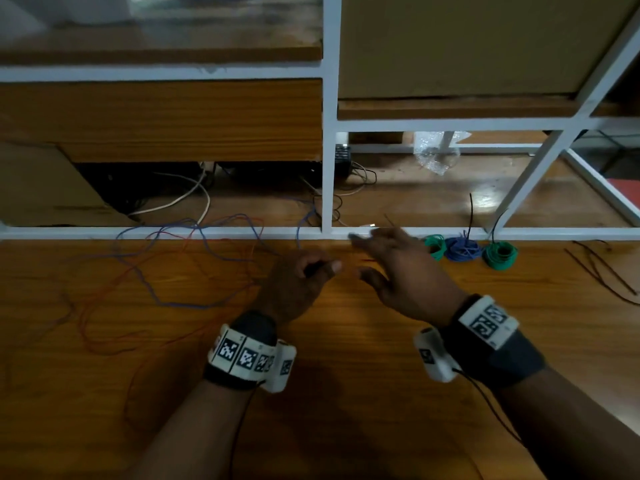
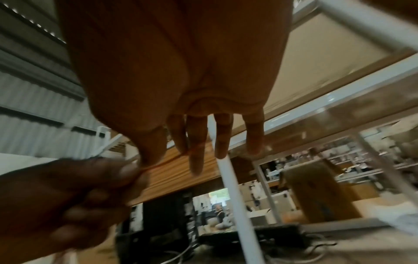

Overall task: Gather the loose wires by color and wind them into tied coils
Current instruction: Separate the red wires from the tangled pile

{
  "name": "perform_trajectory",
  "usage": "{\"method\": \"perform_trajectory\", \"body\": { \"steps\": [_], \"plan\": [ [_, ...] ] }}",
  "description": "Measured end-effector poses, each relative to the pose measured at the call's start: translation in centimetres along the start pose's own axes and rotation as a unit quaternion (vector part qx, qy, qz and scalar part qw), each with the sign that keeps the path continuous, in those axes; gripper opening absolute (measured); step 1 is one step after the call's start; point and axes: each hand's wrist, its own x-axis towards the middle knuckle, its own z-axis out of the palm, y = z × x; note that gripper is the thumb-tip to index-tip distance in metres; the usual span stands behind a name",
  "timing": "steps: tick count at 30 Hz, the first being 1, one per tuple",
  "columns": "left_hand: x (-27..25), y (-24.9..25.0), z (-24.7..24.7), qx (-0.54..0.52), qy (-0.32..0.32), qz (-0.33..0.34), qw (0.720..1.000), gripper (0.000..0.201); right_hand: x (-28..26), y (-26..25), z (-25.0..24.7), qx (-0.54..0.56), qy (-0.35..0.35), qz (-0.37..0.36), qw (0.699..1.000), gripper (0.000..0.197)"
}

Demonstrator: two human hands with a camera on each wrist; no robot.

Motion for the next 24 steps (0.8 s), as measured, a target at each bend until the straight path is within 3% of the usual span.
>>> {"method": "perform_trajectory", "body": {
  "steps": [2, 5, 9, 12, 14, 16, 18, 20, 22, 24],
  "plan": [
    [0.3, 0.4, 0.2, -0.006, 0.011, 0.014, 1.0, 0.028, 0.8, -1.0, 0.6, 0.039, -0.002, -0.042, 0.998, 0.036],
    [-0.5, 0.2, -0.7, -0.063, 0.027, 0.017, 0.998, 0.008, 0.8, 0.4, -0.4, 0.064, 0.051, -0.041, 0.996, 0.032],
    [-2.8, -2.0, -2.6, -0.064, 0.03, -0.02, 0.997, 0.019, 0.4, 4.4, -2.9, 0.017, 0.099, 0.038, 0.994, 0.035],
    [-3.9, -4.1, -3.3, -0.033, 0.057, -0.062, 0.996, 0.016, 0.5, 7.4, -3.9, 0.01, 0.148, 0.1, 0.984, 0.031],
    [-4.3, -4.3, -3.5, 0.015, 0.066, -0.056, 0.996, 0.017, 0.7, 8.4, -3.9, -0.001, 0.151, 0.125, 0.981, 0.028],
    [-4.0, -4.3, -3.3, 0.068, 0.068, -0.046, 0.994, 0.022, 0.9, 8.5, -3.2, -0.022, 0.095, 0.16, 0.982, 0.026],
    [-3.5, -3.9, -2.9, 0.084, 0.079, -0.044, 0.992, 0.023, 1.0, 7.2, -2.0, -0.094, -0.009, 0.154, 0.984, 0.057],
    [-2.7, -2.9, -2.1, 0.12, 0.074, 0.001, 0.99, 0.016, 1.0, 4.1, -0.7, -0.119, -0.099, 0.094, 0.983, 0.09],
    [-2.1, -1.3, -1.3, 0.161, 0.06, 0.034, 0.984, 0.018, 1.1, 0.2, 0.6, -0.084, -0.128, 0.018, 0.988, 0.086],
    [-1.6, -0.5, -0.9, 0.182, 0.06, 0.057, 0.98, 0.02, 1.0, -2.3, 2.2, -0.013, -0.112, -0.03, 0.993, 0.058]
  ]
}}
